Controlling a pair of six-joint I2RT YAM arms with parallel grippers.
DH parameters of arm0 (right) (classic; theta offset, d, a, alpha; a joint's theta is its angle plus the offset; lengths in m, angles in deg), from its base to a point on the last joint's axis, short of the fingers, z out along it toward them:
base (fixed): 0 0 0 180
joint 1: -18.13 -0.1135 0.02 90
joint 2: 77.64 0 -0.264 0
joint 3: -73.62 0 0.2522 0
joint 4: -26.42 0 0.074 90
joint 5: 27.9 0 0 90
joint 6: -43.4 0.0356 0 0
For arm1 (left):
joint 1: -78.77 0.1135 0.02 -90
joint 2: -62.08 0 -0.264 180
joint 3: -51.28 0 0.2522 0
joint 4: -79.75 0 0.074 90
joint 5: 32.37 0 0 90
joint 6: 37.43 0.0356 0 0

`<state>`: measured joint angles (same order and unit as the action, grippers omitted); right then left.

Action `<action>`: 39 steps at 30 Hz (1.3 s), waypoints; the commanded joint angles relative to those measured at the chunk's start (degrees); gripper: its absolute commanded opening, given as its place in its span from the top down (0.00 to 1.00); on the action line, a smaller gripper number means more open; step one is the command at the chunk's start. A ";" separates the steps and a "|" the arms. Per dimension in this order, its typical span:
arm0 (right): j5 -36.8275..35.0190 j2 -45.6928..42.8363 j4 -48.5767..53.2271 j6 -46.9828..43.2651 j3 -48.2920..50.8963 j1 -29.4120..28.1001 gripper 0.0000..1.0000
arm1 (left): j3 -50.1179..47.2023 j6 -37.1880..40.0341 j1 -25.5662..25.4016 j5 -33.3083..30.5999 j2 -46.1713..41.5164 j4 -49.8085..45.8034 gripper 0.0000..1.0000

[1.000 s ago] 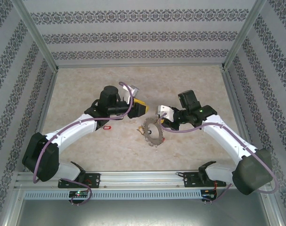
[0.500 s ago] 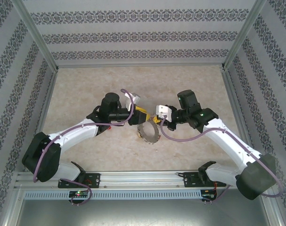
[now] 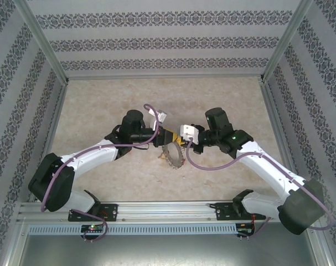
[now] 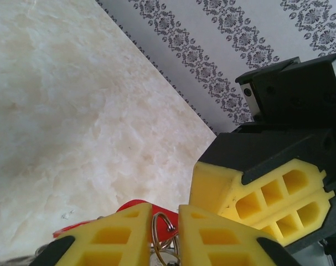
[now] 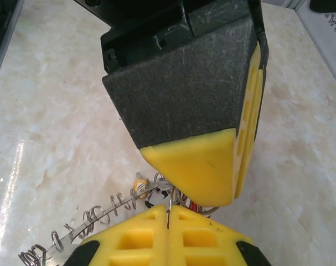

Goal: Put the keys on the keyring

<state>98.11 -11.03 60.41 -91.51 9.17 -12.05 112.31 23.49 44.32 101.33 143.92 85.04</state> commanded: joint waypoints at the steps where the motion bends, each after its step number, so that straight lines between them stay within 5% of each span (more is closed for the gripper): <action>1: 0.16 -1.26 -4.80 1.42 1.03 -0.58 1.00 | 0.13 -0.34 -0.35 -1.71 -1.28 -0.91 0.87; 9: 0.28 -2.47 -9.37 3.66 3.89 -0.50 1.00 | -2.67 -0.79 0.75 -4.94 -4.14 -1.92 0.91; 12: 0.37 -2.73 -10.67 4.21 4.89 -0.57 1.00 | -3.20 -1.69 1.12 -5.53 -4.28 -2.08 0.77; 23: 0.99 0.22 -14.26 5.29 8.04 -0.34 1.00 | -7.45 -3.61 3.75 -6.38 -2.78 -0.22 0.59; 28: 2.66 2.06 -14.78 5.61 8.33 0.58 1.00 | -14.17 3.39 3.74 -2.63 -4.22 12.67 0.57; 33: 5.03 2.47 -14.76 5.37 8.95 2.89 1.00 | -13.07 16.39 3.23 -0.29 -1.13 11.95 0.56; 39: 7.33 2.47 -14.58 5.27 8.86 4.16 1.00 | -13.69 23.21 2.26 -1.28 4.03 22.65 0.55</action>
<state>101.60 -8.67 47.16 -86.79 17.38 -8.24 97.66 39.05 47.27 99.21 146.48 100.14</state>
